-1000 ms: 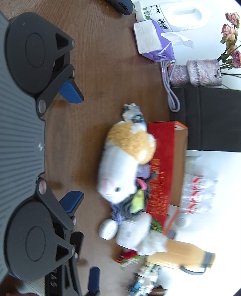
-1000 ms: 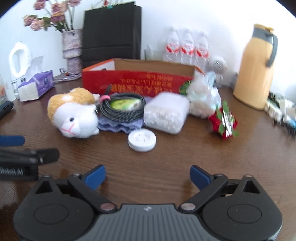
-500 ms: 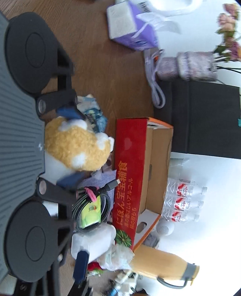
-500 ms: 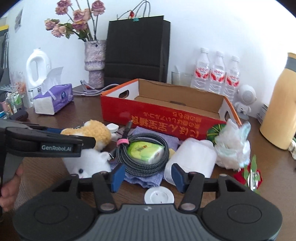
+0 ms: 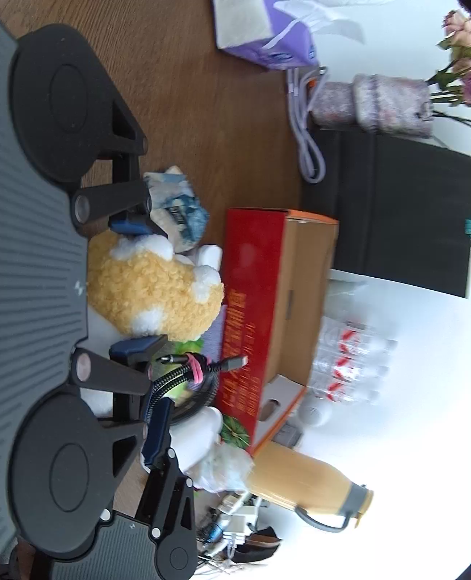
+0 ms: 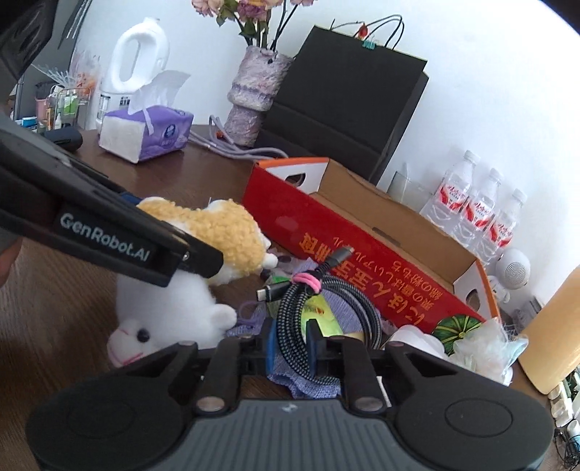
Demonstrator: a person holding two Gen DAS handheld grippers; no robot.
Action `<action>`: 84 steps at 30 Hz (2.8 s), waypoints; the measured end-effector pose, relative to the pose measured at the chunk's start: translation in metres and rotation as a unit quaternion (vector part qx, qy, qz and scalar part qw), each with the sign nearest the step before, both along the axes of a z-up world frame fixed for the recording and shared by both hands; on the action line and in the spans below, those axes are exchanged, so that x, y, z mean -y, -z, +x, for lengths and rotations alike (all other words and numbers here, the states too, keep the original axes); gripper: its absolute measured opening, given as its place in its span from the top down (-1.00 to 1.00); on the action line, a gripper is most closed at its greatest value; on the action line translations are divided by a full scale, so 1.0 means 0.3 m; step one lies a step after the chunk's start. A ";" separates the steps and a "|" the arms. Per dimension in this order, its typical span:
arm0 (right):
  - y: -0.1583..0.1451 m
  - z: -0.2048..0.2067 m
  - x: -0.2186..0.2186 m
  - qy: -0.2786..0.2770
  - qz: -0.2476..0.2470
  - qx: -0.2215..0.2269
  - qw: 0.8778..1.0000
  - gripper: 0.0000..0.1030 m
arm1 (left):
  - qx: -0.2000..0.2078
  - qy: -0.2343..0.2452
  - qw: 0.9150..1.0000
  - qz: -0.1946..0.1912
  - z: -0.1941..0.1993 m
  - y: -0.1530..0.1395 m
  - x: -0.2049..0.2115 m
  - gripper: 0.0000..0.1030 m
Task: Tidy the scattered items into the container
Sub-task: 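Grasp the plush guinea pig with the left tool while the right tool grasps the braided cable, then carry the plush toy with the left tool into the box while the right tool carries the cable there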
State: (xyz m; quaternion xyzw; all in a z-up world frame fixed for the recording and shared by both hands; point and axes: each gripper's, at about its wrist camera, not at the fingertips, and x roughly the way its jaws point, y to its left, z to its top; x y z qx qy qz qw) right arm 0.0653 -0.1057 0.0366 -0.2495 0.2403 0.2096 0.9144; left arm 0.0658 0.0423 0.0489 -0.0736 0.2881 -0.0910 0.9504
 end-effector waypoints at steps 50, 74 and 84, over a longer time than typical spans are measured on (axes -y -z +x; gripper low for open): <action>-0.085 -0.340 0.152 0.081 0.078 0.025 0.993 0.78 | 0.048 -0.065 0.995 -0.058 -0.377 -0.104 -0.055 -0.03; -0.354 0.716 0.280 0.029 0.053 -0.070 0.996 0.75 | -0.043 0.160 0.983 0.077 0.845 -0.279 0.128 -0.04; -0.096 1.087 0.239 -0.014 0.038 -0.209 0.977 0.74 | -0.102 0.295 0.937 0.157 1.099 -0.074 0.132 -0.07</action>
